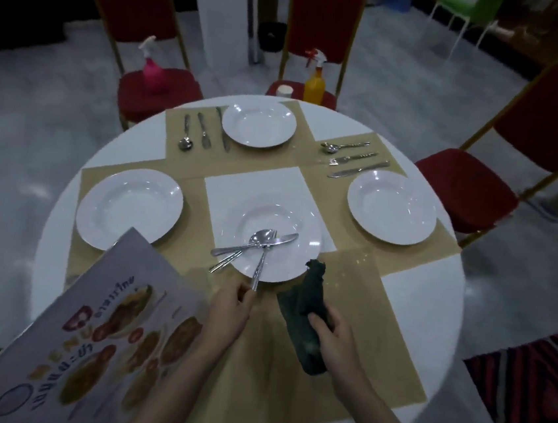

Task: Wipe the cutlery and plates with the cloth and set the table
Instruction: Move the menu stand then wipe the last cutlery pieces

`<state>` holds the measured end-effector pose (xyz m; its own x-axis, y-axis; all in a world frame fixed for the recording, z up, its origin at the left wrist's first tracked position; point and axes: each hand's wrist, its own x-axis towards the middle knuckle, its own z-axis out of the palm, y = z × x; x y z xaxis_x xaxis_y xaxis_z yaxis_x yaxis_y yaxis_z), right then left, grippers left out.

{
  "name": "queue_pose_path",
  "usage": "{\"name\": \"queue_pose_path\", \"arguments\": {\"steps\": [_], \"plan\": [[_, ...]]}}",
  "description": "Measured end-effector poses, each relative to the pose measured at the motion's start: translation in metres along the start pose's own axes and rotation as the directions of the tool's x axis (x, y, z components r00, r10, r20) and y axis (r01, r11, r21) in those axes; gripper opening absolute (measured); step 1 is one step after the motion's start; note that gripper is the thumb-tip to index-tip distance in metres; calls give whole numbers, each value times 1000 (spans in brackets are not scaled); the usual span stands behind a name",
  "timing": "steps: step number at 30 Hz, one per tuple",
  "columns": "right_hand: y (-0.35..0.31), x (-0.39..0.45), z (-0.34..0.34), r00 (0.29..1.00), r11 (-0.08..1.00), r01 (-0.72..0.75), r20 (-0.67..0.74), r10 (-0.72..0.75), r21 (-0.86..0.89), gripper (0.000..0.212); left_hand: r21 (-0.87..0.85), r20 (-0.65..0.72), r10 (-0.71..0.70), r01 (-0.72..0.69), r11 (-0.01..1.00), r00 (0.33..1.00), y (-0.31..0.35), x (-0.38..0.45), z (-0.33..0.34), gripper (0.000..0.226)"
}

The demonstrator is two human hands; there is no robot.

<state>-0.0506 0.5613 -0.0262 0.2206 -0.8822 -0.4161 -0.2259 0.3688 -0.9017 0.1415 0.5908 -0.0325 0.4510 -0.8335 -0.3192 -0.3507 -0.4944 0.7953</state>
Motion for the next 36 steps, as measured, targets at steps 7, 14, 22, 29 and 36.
{"name": "queue_pose_path", "arguments": {"steps": [7, 14, 22, 29, 36], "plan": [[7, 47, -30, 986, 996, -26, 160, 40, -85, 28, 192, -216, 75, -33, 981, 974, 13, 38, 13, 8], [3, 76, -29, 976, 993, -41, 208, 64, -110, 22, 595, -180, 11, 100, 798, 984, 26, 77, -7, 18], [-12, 83, -20, 978, 995, -44, 201, 62, -93, 20, 806, -141, 176, 9, 592, 974, 18, 92, -2, 22], [-22, 73, -16, 989, 996, -43, 140, 53, -79, 22, 893, 60, 194, -140, 428, 979, 13, 116, -5, 31], [-26, 61, -16, 994, 997, -75, 73, 77, -30, 25, 891, 80, 257, -184, 415, 963, 11, 123, -10, 21]]}}
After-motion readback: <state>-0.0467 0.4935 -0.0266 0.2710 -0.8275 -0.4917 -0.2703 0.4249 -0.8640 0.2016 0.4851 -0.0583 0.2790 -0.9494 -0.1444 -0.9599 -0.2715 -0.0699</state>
